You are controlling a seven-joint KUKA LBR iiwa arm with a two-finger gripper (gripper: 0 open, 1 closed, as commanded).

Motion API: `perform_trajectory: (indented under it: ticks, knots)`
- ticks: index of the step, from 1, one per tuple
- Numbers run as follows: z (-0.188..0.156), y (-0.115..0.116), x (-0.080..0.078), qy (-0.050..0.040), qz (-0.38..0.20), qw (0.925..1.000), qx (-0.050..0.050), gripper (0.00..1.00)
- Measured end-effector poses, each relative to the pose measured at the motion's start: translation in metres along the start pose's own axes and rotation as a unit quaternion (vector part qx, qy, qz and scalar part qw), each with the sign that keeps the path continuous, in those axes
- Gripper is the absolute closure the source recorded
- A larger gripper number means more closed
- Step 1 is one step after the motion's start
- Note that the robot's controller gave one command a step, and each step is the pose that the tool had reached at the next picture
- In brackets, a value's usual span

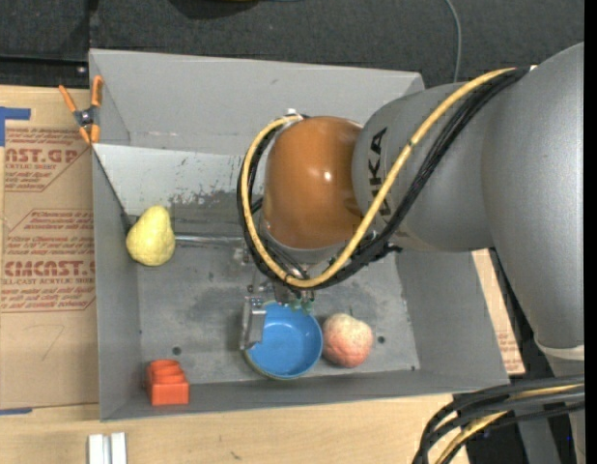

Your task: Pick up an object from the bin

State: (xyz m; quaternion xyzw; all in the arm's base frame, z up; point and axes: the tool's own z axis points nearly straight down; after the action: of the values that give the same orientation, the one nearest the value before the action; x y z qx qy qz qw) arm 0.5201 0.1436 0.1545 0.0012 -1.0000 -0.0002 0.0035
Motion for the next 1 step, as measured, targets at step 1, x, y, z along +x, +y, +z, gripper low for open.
perform_trajectory:
  ticks: [1]
  knots:
    - [-0.0045,-0.0009,-0.002,-0.0037,0.001,1.0,-0.001,0.0]
